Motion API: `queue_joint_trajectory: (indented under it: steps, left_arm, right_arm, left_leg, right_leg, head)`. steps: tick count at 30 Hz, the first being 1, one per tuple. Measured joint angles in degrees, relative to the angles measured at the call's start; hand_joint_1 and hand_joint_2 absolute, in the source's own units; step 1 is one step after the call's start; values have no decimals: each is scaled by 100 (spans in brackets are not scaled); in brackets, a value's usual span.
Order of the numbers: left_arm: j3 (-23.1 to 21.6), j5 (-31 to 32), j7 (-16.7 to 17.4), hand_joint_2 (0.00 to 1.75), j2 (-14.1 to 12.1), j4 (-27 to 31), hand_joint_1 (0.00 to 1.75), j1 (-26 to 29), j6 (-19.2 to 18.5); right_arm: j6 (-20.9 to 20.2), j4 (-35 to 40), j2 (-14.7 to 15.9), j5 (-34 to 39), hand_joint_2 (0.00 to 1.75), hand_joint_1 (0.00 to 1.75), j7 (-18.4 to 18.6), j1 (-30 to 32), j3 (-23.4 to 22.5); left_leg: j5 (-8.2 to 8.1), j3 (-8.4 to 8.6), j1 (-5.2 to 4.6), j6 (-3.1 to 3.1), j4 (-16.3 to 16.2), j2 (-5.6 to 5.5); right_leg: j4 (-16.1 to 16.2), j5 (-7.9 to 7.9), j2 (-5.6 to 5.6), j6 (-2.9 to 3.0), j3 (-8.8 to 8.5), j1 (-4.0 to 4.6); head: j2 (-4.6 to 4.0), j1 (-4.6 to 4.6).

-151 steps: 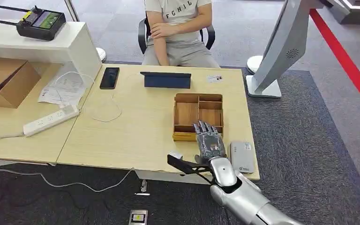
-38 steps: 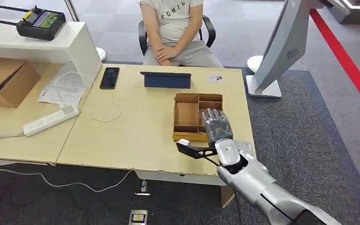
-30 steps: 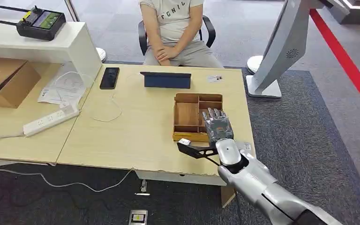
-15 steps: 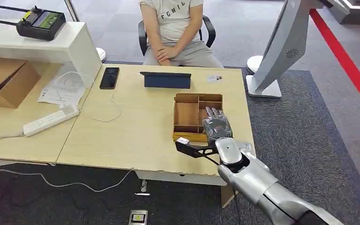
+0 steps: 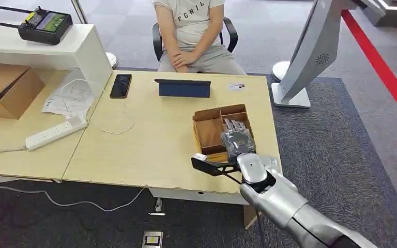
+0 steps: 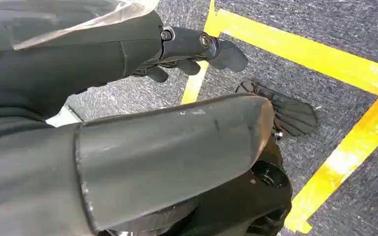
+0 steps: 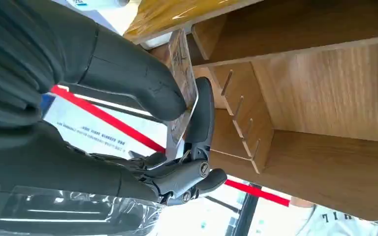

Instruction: Pass the card to the sensor for recognition and then transmit it.

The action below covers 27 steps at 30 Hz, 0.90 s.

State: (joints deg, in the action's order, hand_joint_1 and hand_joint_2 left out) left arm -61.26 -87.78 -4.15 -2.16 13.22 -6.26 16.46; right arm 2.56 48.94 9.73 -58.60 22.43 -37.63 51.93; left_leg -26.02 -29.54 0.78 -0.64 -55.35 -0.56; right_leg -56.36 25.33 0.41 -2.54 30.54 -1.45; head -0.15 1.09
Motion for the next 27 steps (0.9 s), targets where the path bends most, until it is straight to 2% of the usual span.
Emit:
queue_joint_trajectory:
  steps: [27]
  left_arm:
    - [0, 2, -7, 0, -31, 0, 0, -1, -17]
  right_arm:
    - [137, 24, 17, 50, 175, 175, -52, 162, 76]
  left_leg:
    - [0, 0, 0, 0, 0, 0]
  right_leg:
    - [1, 0, 0, 0, 0, 0]
  head:
    - [0, 0]
